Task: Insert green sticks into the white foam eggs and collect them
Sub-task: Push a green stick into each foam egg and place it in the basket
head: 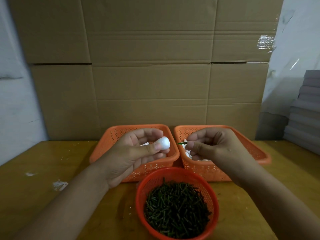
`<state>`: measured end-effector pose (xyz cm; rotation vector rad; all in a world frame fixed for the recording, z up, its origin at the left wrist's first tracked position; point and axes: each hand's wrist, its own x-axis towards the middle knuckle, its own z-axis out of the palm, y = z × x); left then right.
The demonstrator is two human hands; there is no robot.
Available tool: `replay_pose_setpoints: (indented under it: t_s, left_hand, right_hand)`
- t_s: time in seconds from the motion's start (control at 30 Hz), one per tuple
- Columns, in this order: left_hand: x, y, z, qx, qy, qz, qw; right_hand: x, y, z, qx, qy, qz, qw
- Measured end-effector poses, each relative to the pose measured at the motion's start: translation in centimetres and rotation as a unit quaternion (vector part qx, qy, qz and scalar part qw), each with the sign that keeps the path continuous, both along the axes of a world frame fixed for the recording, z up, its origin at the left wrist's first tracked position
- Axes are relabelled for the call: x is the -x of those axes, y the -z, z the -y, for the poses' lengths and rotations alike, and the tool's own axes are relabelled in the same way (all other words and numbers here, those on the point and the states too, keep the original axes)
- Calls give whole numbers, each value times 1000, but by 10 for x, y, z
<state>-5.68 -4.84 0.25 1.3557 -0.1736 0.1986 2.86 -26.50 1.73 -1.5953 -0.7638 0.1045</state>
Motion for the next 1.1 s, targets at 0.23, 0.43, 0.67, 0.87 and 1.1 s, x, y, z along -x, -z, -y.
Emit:
replay_pose_setpoints:
  t_s: [0.23, 0.43, 0.67, 0.87, 1.1]
  left_hand:
    - [0, -1, 0, -24, -20, 15, 999]
    - [1, -1, 4, -54, -34, 25, 998]
    - [2, -1, 5, -72, -38, 27, 996]
    - [2, 0, 7, -71, -41, 26, 996]
    - [4, 0, 11, -71, -48, 32, 996]
  right_hand:
    - [0, 1, -1, 6, 19, 56, 998]
    - [4, 4, -5, 9, 19, 79, 997]
    - [9, 6, -11, 2, 18, 97, 995]
    - [13, 11, -18, -12, 10, 80, 997]
    - [15, 19, -24, -22, 39, 100, 994]
